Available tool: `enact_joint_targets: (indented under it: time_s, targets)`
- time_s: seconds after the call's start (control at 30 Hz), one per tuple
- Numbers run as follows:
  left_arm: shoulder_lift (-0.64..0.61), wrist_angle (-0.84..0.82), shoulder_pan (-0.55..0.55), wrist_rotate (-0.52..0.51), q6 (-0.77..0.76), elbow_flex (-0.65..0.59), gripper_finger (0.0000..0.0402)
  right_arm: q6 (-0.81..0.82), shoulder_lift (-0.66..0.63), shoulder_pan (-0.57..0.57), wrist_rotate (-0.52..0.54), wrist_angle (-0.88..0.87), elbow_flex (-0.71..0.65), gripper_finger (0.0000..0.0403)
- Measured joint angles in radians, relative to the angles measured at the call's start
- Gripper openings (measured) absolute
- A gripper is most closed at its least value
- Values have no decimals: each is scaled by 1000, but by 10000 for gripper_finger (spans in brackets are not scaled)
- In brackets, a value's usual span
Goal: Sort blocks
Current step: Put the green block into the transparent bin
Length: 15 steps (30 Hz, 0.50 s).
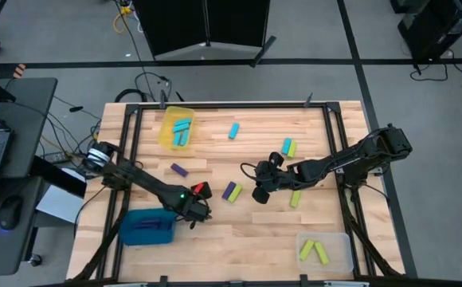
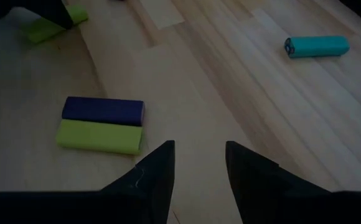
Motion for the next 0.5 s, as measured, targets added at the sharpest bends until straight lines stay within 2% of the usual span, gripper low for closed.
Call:
enact_joint_targets:
  time_s: [0.23, 0.5]
  targets:
    - [4, 8, -14, -33, 0, 0, 170, -2, 0, 0, 0, 0, 0, 154]
    - [4, 1, -47, -117, -13, 17, 170, -4, 0, 0, 0, 0, 0, 154]
